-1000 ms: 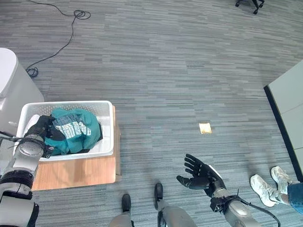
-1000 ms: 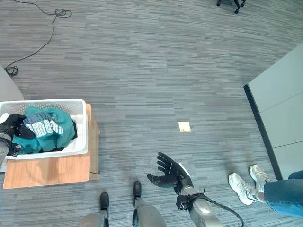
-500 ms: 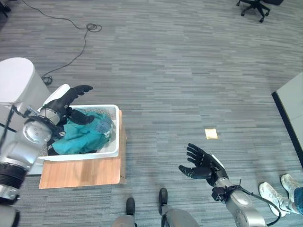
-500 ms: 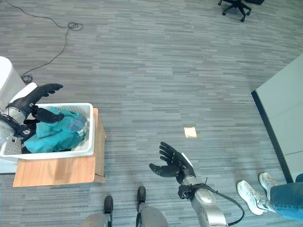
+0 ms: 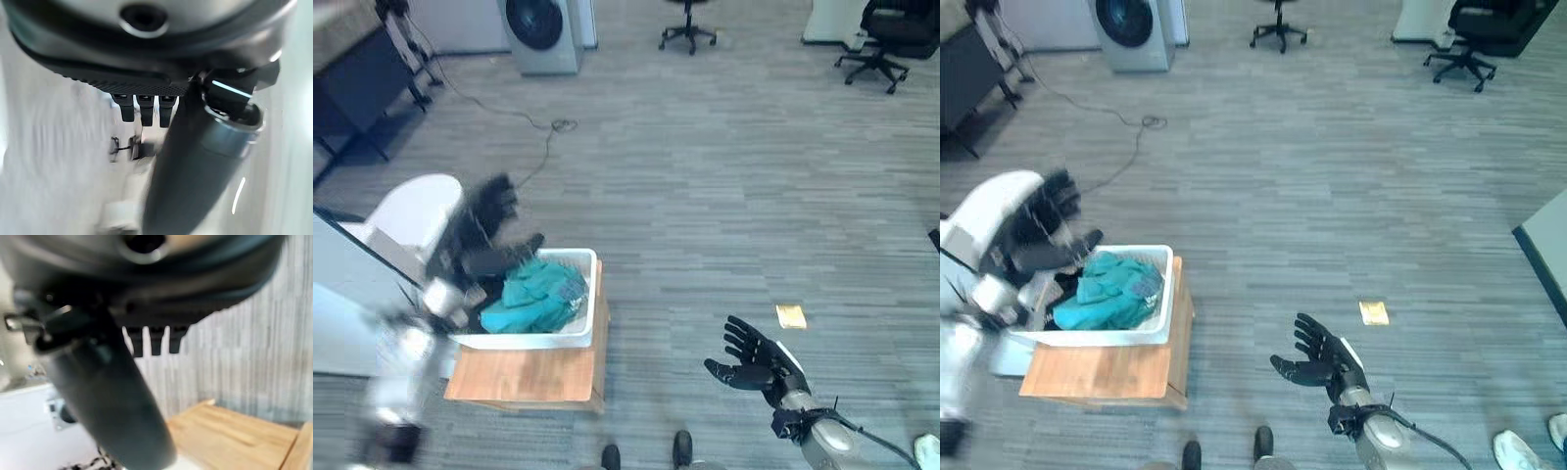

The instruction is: Pick up bed clothes into laundry basket.

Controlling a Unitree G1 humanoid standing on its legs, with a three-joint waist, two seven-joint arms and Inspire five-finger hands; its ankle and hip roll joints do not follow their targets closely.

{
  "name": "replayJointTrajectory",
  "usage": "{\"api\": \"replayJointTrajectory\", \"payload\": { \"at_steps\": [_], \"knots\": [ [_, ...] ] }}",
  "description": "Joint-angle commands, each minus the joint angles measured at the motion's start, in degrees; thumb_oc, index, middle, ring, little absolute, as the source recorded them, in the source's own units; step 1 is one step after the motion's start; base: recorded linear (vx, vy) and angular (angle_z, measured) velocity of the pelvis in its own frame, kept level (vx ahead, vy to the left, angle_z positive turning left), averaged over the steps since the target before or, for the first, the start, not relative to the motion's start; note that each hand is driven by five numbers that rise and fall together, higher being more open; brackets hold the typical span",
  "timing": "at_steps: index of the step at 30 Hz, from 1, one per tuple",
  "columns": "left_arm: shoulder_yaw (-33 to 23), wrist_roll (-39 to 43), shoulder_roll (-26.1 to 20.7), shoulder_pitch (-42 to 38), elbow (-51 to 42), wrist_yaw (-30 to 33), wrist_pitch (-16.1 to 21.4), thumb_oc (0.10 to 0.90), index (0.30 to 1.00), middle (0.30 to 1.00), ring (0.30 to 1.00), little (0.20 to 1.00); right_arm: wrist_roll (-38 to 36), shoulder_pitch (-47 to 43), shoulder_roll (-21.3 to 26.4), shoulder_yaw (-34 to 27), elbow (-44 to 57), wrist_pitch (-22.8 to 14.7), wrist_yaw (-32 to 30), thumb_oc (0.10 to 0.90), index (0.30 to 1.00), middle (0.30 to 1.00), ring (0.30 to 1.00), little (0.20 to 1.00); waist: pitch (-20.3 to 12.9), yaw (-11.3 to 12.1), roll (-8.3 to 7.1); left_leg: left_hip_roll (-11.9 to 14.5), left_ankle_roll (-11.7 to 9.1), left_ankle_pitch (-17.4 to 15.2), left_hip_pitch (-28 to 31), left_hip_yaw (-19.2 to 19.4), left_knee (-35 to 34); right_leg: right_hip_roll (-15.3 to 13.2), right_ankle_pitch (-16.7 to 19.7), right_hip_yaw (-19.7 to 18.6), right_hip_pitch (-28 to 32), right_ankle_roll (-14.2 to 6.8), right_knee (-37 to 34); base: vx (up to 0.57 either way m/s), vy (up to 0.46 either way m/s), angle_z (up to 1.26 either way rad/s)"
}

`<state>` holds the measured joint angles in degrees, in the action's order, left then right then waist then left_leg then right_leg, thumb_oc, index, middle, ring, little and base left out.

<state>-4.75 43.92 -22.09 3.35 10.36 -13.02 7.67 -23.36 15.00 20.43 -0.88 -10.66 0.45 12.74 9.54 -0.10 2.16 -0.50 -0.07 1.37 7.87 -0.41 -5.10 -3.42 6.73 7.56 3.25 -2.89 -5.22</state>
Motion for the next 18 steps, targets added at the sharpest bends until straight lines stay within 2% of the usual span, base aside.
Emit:
{"api": "replayJointTrajectory", "payload": {
  "at_steps": [1, 2, 3, 7, 13, 18],
  "knots": [
    [2.1, 1.8, -2.2, 0.0, 1.3, -3.9, 0.5, 0.800, 0.900, 0.900, 0.900, 0.900, 1.3, -0.8, 0.5, -4.1, 5.8, -4.4, 1.5, 0.800, 0.900, 0.900, 0.900, 0.900, -3.6, -0.1, -0.34, -0.7, -0.2, -3.2, -2.5, 0.3, 0.7, -3.4, -12.4, 0.5, 1.4, -4.8, 7.4, 0.00, 0.004, -0.06],
    [2.1, 1.8, -2.1, 0.1, 1.3, -3.9, 0.5, 0.800, 0.900, 0.900, 0.900, 0.900, 1.3, -0.8, 0.6, -4.1, 5.8, -4.3, 1.5, 0.800, 0.900, 0.900, 0.900, 0.900, -3.6, -0.1, -0.30, -0.7, -0.2, -3.3, -2.5, 0.3, 0.7, -3.4, -12.4, 0.5, 1.4, -4.8, 7.4, 0.01, -0.014, -0.07],
    [1.9, 5.5, 2.9, 3.6, 1.7, -4.7, -1.0, 0.800, 0.900, 0.900, 0.900, 0.900, 1.6, 0.4, -0.3, -5.1, 6.3, -4.5, 1.4, 0.800, 0.900, 0.900, 0.900, 0.900, -3.8, 0.1, -0.58, -0.7, 0.1, -3.3, -2.3, 0.4, 0.8, -3.3, -12.5, 0.1, 1.3, -4.7, 7.6, 0.00, 0.000, 0.00],
    [2.1, 7.7, 7.5, 5.6, 1.4, -3.0, -0.7, 0.800, 0.900, 0.900, 0.900, 0.900, 2.3, 2.6, -1.9, -6.2, 6.3, -4.9, 0.5, 0.800, 0.900, 0.900, 0.900, 0.900, -3.7, 0.3, -0.87, -0.7, 0.3, -3.4, -2.3, 0.1, 0.7, -3.3, -12.6, 0.2, 1.4, -4.5, 7.7, 0.00, -0.017, 0.01],
    [6.6, 3.4, 7.5, 6.3, 2.4, 0.9, -0.1, 0.800, 0.900, 0.900, 0.900, 0.900, 1.6, 3.2, -2.8, -4.9, 6.7, -5.5, -1.6, 0.800, 0.900, 0.900, 0.900, 0.900, -3.0, 0.1, -0.86, -0.7, 0.4, -3.1, -2.7, 0.1, 1.0, -3.2, -12.8, -0.1, 0.9, -4.5, 8.2, -0.01, -0.014, 0.00],
    [10.2, 2.9, 7.4, 6.6, 2.1, 0.1, -1.3, 0.800, 0.900, 0.900, 0.900, 0.900, 1.3, 4.4, -2.9, -3.3, 8.3, -5.1, -1.2, 0.800, 0.900, 0.900, 0.900, 0.900, -2.5, -0.3, -0.81, -0.7, 0.6, -3.2, -2.5, 0.5, 1.1, -3.2, -12.9, -0.7, 0.7, -4.4, 8.6, 0.00, -0.002, -0.01]
  ]
}}
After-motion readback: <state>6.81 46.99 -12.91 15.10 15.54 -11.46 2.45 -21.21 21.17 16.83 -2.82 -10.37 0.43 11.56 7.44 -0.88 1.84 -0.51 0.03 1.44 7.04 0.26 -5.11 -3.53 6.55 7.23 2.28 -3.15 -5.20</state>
